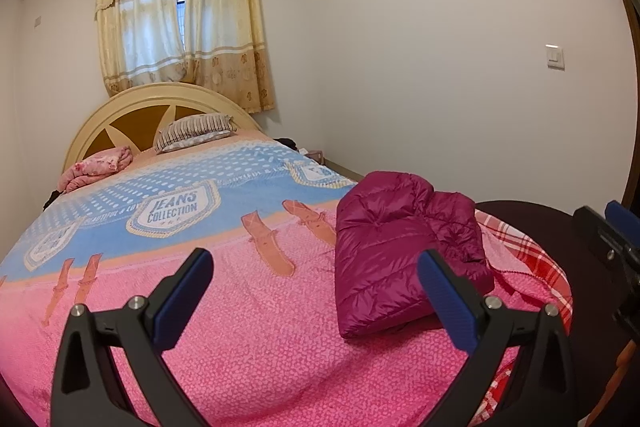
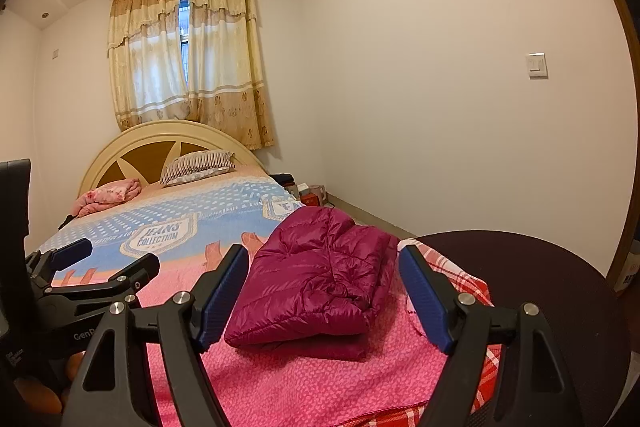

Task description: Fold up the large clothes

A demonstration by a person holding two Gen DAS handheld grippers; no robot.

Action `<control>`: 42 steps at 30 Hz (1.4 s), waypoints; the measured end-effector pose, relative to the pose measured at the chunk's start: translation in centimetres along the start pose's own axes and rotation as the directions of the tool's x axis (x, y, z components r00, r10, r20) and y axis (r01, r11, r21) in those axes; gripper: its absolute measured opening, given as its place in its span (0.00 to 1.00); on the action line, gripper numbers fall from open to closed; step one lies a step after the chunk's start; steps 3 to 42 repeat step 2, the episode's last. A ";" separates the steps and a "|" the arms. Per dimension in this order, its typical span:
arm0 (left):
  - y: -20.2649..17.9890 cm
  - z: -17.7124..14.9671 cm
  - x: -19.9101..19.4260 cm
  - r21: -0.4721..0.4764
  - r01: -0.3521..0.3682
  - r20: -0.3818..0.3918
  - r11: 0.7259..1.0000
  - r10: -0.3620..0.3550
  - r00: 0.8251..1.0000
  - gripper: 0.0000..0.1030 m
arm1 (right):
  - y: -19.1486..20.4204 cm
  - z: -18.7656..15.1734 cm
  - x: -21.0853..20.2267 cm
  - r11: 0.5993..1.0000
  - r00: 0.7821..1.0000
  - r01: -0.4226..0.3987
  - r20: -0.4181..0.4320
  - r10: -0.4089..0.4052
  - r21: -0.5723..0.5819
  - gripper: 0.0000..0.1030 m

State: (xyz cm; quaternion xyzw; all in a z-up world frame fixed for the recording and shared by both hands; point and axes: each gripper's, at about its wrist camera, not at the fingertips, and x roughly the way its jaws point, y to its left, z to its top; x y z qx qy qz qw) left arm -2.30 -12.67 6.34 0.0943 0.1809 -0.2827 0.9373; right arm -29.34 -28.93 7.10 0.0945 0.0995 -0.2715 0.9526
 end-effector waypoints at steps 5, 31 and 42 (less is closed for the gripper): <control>0.1 0.0 0.2 0.000 -0.006 -0.010 1.000 0.006 1.000 1.00 | -0.2 -0.1 0.1 1.000 1.000 0.004 -0.002 -0.004 0.004 0.76; 0.1 0.0 0.2 0.000 -0.006 -0.010 1.000 0.006 1.000 1.00 | -0.2 -0.1 0.1 1.000 1.000 0.004 -0.002 -0.004 0.004 0.76; 0.1 0.0 0.2 0.000 -0.006 -0.010 1.000 0.006 1.000 1.00 | -0.2 -0.1 0.1 1.000 1.000 0.004 -0.002 -0.004 0.004 0.76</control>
